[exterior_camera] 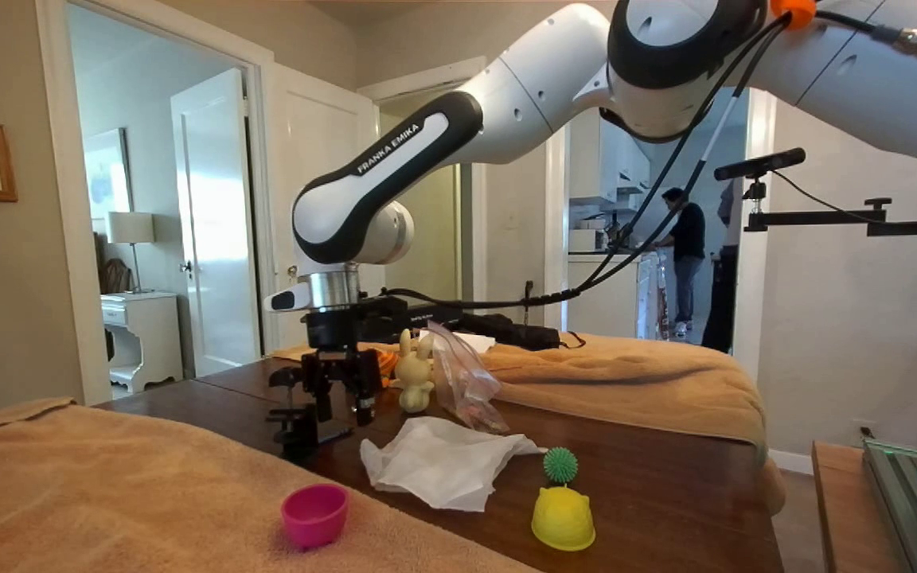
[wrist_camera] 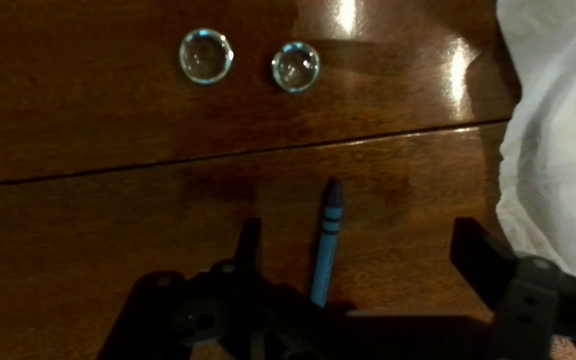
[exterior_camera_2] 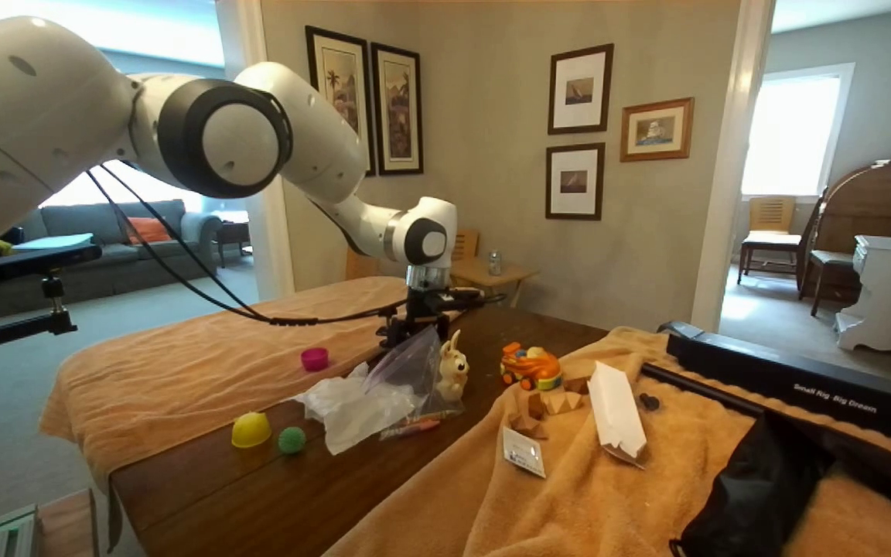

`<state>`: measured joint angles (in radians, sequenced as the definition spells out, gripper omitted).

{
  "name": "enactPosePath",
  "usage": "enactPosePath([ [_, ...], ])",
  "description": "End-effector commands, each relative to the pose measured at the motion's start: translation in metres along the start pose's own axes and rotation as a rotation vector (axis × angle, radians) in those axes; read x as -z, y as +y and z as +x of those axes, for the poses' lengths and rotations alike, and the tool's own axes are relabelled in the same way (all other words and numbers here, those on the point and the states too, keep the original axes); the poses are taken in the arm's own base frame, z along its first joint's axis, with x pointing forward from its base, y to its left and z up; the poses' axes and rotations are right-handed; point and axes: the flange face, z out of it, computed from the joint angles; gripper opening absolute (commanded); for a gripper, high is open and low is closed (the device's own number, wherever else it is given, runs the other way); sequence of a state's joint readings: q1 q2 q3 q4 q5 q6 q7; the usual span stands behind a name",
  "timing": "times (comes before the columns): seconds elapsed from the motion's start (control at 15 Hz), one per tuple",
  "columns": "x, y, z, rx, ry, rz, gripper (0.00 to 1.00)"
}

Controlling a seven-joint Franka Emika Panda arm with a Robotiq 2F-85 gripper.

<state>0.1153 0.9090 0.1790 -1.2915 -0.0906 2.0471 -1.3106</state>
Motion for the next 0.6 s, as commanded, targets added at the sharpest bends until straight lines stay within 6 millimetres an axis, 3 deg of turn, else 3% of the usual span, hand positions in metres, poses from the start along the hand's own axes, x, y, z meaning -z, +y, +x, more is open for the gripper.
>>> enactPosePath([
  [0.0,-0.0033,0.0085,0.001,0.013,-0.013,-0.024,0.92],
  [0.07,-0.0033,0.0086,0.001,0.011,-0.011,-0.026,0.85],
  [0.13,-0.0033,0.0087,0.0012,0.011,-0.01,-0.028,0.69],
  [0.53,-0.0024,0.0092,0.0028,0.011,-0.004,-0.04,0.26],
])
